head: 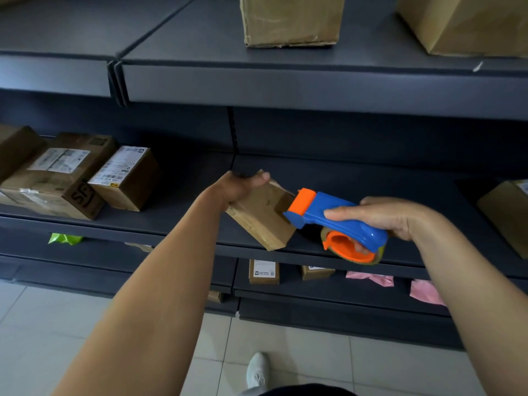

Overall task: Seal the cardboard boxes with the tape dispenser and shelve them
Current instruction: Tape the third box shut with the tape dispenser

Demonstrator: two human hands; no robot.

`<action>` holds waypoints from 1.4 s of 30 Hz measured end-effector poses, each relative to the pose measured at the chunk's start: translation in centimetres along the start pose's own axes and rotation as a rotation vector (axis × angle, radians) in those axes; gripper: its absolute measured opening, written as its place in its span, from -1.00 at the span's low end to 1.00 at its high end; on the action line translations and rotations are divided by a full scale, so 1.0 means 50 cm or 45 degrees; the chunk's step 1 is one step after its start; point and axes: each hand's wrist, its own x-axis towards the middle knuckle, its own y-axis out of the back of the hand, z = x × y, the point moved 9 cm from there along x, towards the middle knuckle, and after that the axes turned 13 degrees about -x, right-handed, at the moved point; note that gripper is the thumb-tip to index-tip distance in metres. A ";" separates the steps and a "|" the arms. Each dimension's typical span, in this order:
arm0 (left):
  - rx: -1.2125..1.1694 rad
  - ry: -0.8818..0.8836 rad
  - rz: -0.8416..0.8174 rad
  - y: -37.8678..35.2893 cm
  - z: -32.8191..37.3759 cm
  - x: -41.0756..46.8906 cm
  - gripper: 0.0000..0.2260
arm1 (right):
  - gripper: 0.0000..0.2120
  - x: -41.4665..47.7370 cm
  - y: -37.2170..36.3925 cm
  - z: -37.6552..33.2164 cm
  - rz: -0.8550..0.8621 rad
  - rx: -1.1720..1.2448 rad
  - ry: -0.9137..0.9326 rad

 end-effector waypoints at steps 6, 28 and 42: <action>-0.044 0.079 -0.061 0.009 -0.018 0.018 -0.54 | -0.44 0.003 -0.006 0.015 -0.019 0.036 -0.013; 1.294 -0.484 -0.075 -0.179 -0.033 -0.026 -0.36 | -0.57 0.018 -0.050 0.060 -0.068 0.042 -0.226; 1.333 -0.469 -0.139 -0.177 -0.028 -0.038 -0.28 | -0.54 -0.029 -0.059 0.128 -0.080 0.039 -0.226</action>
